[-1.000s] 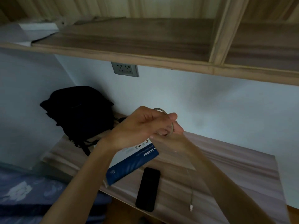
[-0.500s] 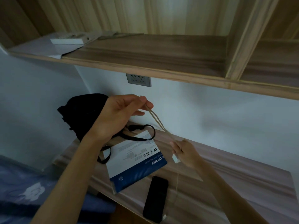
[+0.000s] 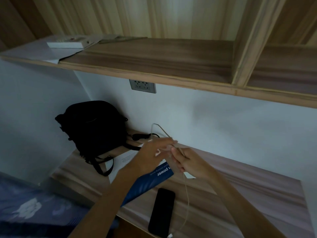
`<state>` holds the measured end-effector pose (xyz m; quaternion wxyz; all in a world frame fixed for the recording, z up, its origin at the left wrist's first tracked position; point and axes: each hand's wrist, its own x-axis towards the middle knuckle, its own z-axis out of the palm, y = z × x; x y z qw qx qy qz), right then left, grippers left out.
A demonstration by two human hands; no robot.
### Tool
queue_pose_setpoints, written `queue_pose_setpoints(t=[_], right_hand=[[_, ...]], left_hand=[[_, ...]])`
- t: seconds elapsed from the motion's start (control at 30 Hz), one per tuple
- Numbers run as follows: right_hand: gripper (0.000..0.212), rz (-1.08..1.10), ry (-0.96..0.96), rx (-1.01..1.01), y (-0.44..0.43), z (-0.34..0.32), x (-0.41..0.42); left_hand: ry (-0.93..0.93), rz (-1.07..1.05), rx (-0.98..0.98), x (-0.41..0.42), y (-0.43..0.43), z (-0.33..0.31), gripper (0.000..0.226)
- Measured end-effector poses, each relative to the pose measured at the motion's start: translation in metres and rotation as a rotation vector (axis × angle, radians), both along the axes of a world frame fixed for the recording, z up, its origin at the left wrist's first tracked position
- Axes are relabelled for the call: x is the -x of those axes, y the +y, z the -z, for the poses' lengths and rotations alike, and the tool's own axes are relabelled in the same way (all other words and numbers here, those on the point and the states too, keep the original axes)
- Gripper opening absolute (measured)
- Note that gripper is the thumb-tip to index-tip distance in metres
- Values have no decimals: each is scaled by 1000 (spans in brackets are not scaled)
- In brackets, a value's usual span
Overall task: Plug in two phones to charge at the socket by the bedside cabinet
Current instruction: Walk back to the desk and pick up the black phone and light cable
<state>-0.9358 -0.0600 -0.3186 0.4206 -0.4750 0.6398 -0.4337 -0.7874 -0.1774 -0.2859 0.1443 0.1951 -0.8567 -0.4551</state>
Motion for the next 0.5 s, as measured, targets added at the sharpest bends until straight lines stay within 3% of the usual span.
queue_pose_setpoints(t=[0.07, 0.17, 0.27, 0.5], right_hand=[[67, -19, -34, -5, 0, -2, 2], [61, -38, -61, -6, 6, -1, 5], [57, -30, -28, -13, 13, 1, 7], [49, -55, -22, -78, 24, 4, 7]], left_hand=[[12, 43, 121, 3, 3, 7, 28], [37, -12, 218, 4, -6, 7, 31], [20, -152, 209, -2, -24, 10, 13], [-60, -402, 257, -27, -66, 4, 15]])
